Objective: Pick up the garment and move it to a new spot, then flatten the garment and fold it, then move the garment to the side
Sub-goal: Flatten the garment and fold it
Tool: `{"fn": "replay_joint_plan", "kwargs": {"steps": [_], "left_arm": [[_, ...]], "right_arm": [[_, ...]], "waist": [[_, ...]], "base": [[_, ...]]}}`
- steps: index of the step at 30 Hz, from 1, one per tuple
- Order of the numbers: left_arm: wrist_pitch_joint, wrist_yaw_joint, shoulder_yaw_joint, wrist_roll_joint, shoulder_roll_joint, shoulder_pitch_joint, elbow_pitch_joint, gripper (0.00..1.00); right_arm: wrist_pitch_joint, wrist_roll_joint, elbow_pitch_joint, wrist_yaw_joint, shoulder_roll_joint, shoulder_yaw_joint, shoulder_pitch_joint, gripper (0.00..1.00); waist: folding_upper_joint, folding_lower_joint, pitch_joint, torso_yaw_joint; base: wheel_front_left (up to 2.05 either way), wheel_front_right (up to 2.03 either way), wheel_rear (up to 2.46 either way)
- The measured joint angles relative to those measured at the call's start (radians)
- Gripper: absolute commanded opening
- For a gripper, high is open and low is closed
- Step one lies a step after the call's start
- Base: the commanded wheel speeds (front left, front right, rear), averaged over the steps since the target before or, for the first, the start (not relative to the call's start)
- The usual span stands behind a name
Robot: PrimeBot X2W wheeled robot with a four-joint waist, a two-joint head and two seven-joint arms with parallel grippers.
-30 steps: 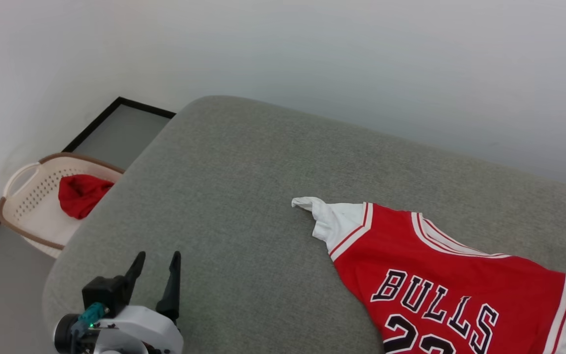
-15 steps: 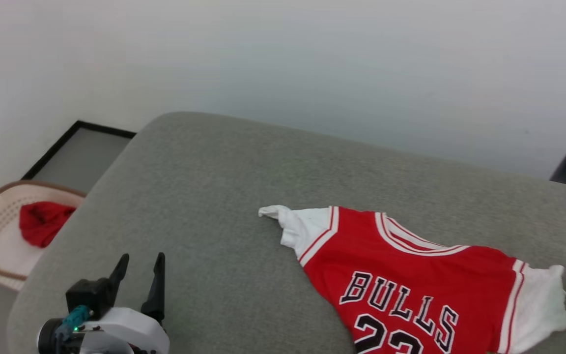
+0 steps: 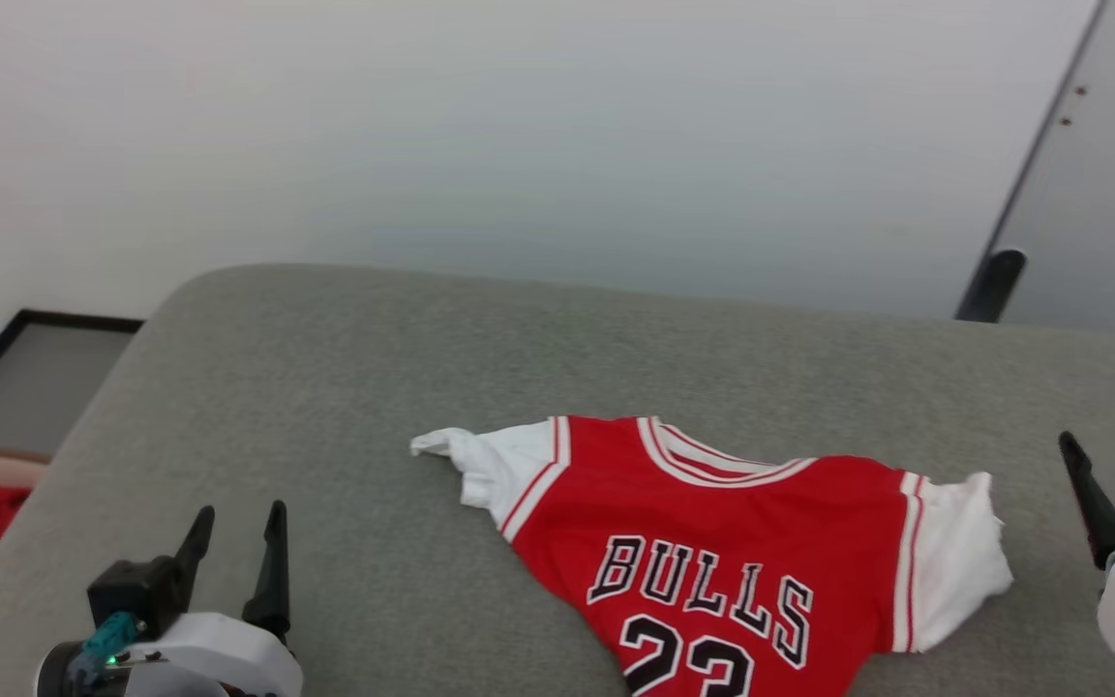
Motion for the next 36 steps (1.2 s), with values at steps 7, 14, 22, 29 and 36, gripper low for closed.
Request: {"fn": "replay_joint_plan", "kwargs": {"steps": [7, 14, 22, 29, 36], "left_arm": [[0.0, 0.0, -0.012, -0.015, 0.026, -0.025, 0.025, 1.0], [0.239, 0.0, -0.183, -0.203, 0.148, -0.199, 0.057, 1.0], [0.657, 0.0, -0.351, -0.405, 0.255, -0.442, 0.075, 1.0], [0.914, 0.0, -0.424, -0.47, 0.303, -0.629, 0.187, 1.0], [1.015, 0.004, -0.461, -0.472, 0.299, -0.725, 0.352, 1.0]], "right_arm": [[-0.078, -0.082, -0.088, 0.0, 0.09, -0.053, 0.072, 1.0], [-0.057, -0.094, -0.153, 0.0, 0.114, -0.047, 0.076, 1.0], [-0.028, -0.093, -0.195, 0.0, 0.114, -0.028, 0.048, 1.0], [-0.028, -0.083, -0.189, 0.0, 0.115, 0.008, 0.001, 1.0], [-0.037, -0.073, -0.177, 0.0, 0.118, 0.012, -0.03, 1.0]], "waist": [[0.0, -0.0001, 0.008, -0.071], [0.0, 0.0, 0.043, -0.115], [0.0, 0.0, 0.117, -0.139], [0.0, 0.0, 0.207, -0.17], [0.0, 0.0, 0.296, -0.212]], "base": [[0.0, 0.0, 0.0], [0.0, 0.0, 0.0], [0.0, 0.0, 0.0], [0.0, 0.0, 0.0], [0.0, 0.0, 0.0]]}}
